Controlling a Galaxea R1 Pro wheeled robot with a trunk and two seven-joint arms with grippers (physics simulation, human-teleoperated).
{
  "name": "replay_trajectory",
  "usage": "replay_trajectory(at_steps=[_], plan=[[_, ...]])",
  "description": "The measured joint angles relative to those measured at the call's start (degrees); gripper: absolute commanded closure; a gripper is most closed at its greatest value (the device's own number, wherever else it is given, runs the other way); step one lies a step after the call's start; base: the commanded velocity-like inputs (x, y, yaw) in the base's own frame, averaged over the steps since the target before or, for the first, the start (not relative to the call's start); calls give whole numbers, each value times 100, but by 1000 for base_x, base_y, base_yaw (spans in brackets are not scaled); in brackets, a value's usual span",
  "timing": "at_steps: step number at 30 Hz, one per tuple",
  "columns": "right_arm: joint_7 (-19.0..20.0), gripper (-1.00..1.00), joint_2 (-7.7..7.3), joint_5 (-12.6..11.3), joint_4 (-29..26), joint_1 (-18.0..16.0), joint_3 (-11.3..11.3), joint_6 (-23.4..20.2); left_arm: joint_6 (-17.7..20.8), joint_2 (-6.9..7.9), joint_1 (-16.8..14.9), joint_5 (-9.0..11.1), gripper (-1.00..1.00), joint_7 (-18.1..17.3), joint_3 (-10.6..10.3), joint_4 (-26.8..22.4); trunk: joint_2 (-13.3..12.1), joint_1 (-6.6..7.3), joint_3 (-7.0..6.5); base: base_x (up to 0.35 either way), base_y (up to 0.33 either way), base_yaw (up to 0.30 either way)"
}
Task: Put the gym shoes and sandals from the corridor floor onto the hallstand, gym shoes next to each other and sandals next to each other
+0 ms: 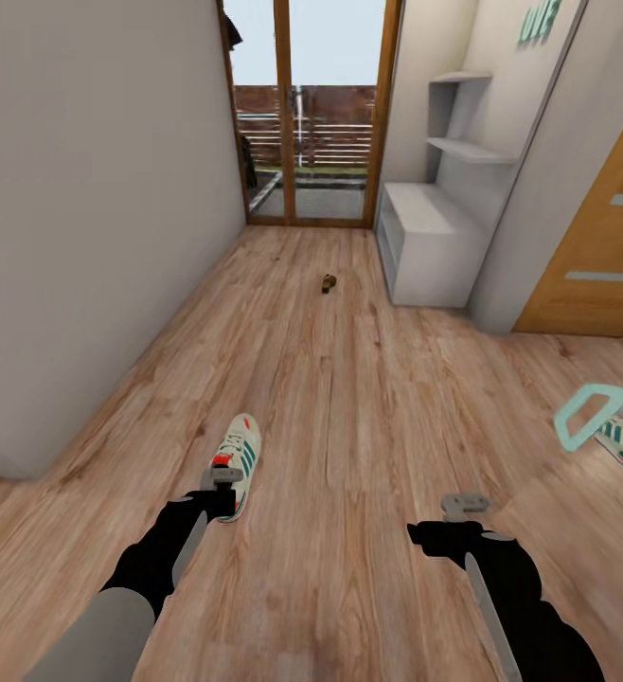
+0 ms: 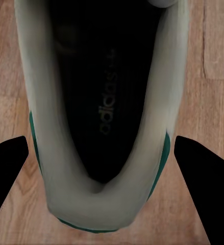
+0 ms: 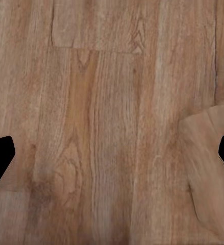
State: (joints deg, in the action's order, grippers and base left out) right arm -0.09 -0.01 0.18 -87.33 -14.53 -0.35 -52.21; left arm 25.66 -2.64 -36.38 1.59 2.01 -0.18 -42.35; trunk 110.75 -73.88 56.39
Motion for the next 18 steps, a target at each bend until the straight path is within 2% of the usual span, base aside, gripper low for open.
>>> replay_trajectory(at_steps=[18], plan=[[0, -100, 0, 0, -1, 0, 0, 0, 0, 0, 0, 0, 100, 5, 0, 0, 0, 0, 0, 271, -15, 0]])
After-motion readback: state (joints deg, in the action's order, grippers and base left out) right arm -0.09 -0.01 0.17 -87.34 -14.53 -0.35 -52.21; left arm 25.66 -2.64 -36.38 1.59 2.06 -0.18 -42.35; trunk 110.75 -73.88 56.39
